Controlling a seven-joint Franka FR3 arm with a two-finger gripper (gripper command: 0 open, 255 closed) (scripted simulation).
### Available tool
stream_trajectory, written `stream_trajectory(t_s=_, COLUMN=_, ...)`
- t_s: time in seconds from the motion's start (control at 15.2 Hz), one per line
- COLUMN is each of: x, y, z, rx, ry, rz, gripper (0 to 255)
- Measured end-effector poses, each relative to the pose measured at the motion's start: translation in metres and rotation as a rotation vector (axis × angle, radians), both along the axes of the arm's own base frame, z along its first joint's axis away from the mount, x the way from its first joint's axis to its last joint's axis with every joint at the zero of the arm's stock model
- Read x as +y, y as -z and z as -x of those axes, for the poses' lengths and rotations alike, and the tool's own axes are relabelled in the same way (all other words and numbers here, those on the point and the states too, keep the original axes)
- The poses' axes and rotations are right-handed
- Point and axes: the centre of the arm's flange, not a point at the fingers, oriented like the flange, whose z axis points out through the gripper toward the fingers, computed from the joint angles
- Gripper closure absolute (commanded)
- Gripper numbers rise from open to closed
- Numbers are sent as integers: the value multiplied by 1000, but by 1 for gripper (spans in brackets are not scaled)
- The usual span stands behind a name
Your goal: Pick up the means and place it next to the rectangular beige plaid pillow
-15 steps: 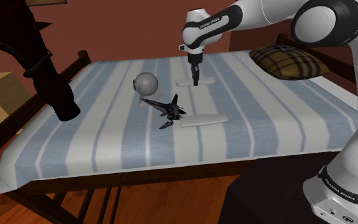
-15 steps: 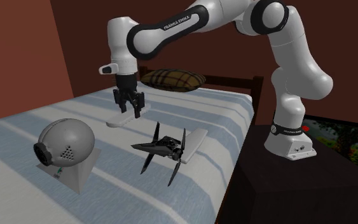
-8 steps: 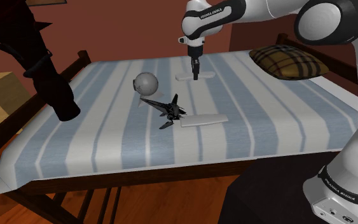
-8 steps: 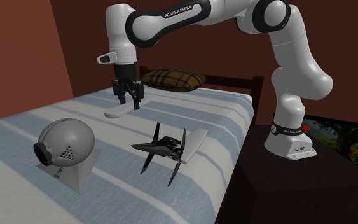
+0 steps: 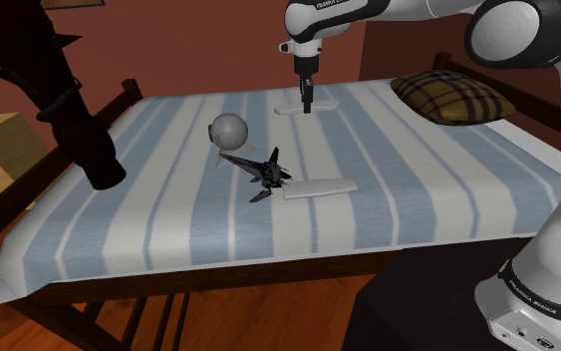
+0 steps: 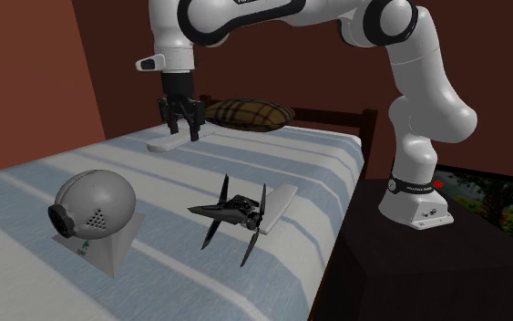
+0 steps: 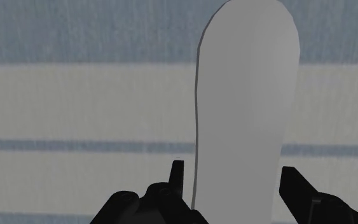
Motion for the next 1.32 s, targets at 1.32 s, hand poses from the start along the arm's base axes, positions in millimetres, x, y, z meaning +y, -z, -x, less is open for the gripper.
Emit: stream_trajectory(t_s=1.32, x=-22, y=-89, z=32, rx=0, ry=0, rz=0, gripper=255)
